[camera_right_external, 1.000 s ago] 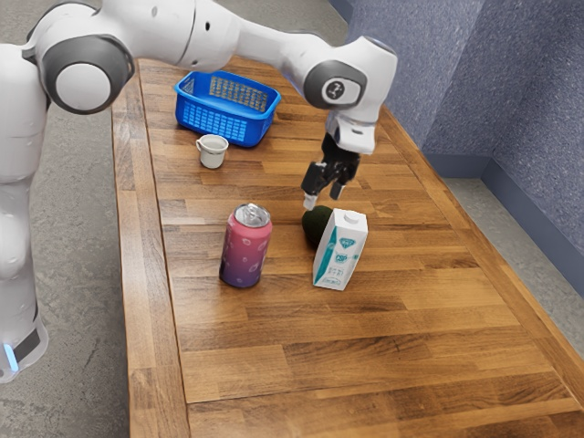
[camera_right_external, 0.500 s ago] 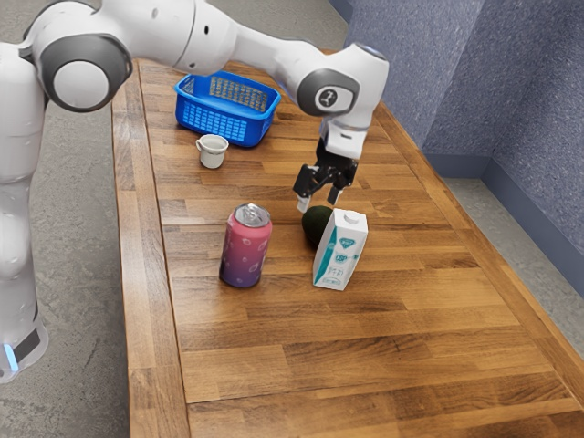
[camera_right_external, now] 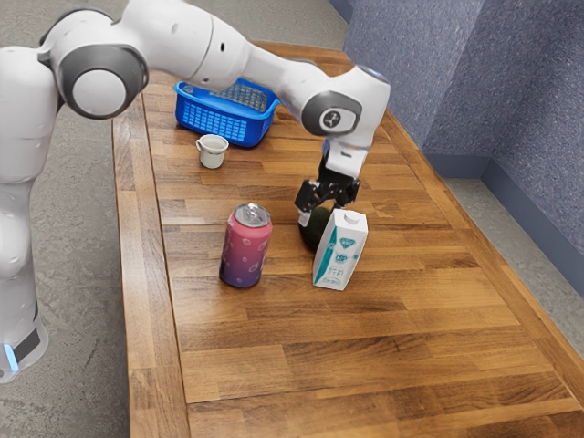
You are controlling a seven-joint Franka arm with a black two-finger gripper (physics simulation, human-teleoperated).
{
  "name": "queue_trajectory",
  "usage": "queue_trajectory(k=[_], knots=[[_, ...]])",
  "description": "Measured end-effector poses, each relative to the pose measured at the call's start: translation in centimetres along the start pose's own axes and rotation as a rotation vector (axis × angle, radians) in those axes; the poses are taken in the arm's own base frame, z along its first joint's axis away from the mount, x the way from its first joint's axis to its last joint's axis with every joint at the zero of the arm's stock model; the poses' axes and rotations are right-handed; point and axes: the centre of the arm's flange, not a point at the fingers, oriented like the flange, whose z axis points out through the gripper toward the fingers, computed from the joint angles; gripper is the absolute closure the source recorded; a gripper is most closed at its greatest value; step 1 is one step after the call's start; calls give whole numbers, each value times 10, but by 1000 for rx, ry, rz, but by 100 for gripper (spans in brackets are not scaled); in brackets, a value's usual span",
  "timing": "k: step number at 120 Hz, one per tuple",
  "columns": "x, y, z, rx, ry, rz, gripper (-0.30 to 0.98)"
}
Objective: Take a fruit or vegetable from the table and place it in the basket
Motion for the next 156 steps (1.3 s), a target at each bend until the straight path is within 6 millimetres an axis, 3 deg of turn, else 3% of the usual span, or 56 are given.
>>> queue_trajectory(k=[33, 54, 64, 74, 87, 92, 99, 115, 126, 135, 145, 150, 156], knots=[[2, -14, 21, -6, -1, 21, 1], [4, -17, 22, 12, 3, 29, 30], [11, -15, -2, 60, 15, 40, 38], [14, -4, -44, 128, 29, 44, 48], [8, -1, -94, 205, 19, 17, 51], [-10, 1, -111, 222, 0, -26, 52], [-50, 8, -135, 237, -37, -113, 53], [-176, 28, -182, 244, -103, -381, 56], [-263, 48, -194, 222, -124, -571, 55], [-320, 65, -200, 206, -135, -700, 57], [-354, 73, -202, 195, -154, -789, 56], [-356, 65, -198, 187, -171, -804, 57], [-346, 47, -190, 178, -191, -796, 57]])
